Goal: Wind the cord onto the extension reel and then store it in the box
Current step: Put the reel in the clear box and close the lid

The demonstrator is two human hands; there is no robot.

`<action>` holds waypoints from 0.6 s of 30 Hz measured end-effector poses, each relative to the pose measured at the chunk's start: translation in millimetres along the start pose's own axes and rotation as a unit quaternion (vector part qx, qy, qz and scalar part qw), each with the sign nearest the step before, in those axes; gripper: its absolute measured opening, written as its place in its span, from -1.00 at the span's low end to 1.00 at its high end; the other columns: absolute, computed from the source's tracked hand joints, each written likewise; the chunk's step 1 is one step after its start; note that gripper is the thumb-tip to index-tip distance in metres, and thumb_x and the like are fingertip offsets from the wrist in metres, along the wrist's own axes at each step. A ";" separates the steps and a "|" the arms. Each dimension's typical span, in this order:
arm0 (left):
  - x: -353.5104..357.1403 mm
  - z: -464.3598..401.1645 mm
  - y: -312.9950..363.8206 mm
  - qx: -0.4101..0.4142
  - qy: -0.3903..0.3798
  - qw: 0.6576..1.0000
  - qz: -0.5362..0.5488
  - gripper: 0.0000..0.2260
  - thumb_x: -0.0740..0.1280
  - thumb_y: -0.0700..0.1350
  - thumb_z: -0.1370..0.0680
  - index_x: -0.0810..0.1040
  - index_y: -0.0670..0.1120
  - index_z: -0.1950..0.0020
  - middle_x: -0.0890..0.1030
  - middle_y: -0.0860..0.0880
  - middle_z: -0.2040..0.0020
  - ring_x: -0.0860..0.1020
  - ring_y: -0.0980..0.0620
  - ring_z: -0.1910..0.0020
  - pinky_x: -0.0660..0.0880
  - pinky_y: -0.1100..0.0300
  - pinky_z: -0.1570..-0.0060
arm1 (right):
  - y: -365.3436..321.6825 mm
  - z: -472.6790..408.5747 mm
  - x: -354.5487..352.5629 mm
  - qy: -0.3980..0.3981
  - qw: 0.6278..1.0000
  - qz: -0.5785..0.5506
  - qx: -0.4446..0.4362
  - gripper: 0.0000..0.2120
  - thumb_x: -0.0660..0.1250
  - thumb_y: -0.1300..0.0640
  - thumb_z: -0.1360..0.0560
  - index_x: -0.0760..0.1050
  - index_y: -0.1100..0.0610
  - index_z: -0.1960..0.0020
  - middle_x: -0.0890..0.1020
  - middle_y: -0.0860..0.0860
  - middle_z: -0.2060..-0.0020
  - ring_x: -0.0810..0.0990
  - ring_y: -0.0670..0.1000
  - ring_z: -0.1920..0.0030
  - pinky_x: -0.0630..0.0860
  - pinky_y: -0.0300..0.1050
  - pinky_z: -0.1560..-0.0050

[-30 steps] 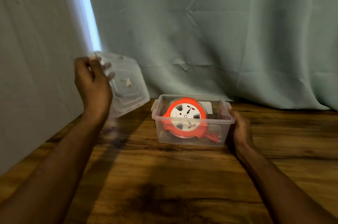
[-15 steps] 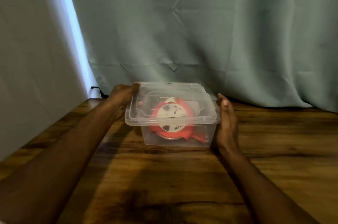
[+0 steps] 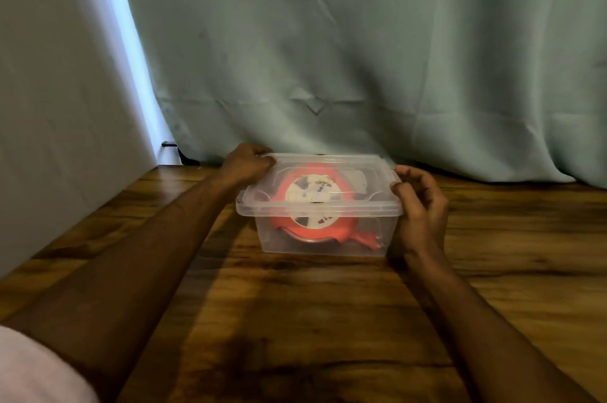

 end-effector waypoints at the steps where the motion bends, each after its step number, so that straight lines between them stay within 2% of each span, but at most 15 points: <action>1: 0.6 -1.3 0.9 0.006 0.000 1.000 -0.010 -0.69 0.32 -0.04 -0.67 0.62 -0.10 -0.37 0.66 -0.15 -0.28 0.60 -0.05 -0.04 0.53 0.11 -0.05 | -0.9 -0.8 0.7 0.000 1.000 -0.009 0.004 -0.72 0.39 0.10 -0.45 0.64 0.09 -0.14 0.74 -0.06 0.03 0.72 -0.04 0.04 0.63 -0.09 0.16; 4: 0.6 -1.6 3.8 0.024 0.000 0.999 -0.045 -0.69 0.30 -0.03 -0.68 0.61 -0.09 -0.38 0.65 -0.14 -0.30 0.57 -0.03 -0.03 0.49 0.13 -0.04 | -2.8 -3.0 2.3 0.004 1.000 -0.029 0.008 -0.71 0.41 0.14 -0.41 0.64 0.13 -0.13 0.75 -0.06 0.08 0.72 -0.09 0.06 0.60 -0.24 0.18; 9: -0.7 -1.4 8.2 0.029 -0.008 0.996 -0.085 -0.68 0.27 -0.03 -0.69 0.62 -0.07 -0.39 0.65 -0.13 -0.31 0.62 -0.12 -0.15 0.54 0.08 -0.13 | -5.4 -6.6 0.0 0.013 0.999 -0.033 0.001 -0.74 0.46 0.25 -0.44 0.64 0.19 -0.14 0.74 0.08 0.02 0.73 -0.06 0.08 0.62 -0.25 0.20; 14: 1.4 -0.4 9.7 0.020 0.009 0.996 -0.090 -0.72 0.27 -0.05 -0.68 0.66 -0.10 -0.29 0.68 -0.14 -0.22 0.57 -0.04 0.03 0.48 0.11 0.02 | -5.9 -14.4 -5.0 0.023 1.000 0.009 -0.001 -0.83 0.49 0.31 -0.49 0.66 0.23 -0.08 0.75 0.08 0.08 0.72 -0.14 0.18 0.60 -0.32 0.25; 18: 0.2 0.0 8.8 0.012 0.013 0.998 -0.066 -0.74 0.29 -0.08 -0.67 0.68 -0.13 -0.24 0.69 -0.16 -0.18 0.62 -0.10 -0.02 0.54 0.09 -0.03 | -7.9 -14.7 -3.9 0.022 1.000 0.014 0.000 -0.87 0.48 0.33 -0.50 0.66 0.22 -0.04 0.75 0.05 0.12 0.71 -0.15 0.21 0.60 -0.33 0.26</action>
Point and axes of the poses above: each hand's wrist, its own z-axis away from the middle knuckle, its own x-axis out of the palm, y = z × x, the point moved 3 cm from there along -z, towards the middle knuckle
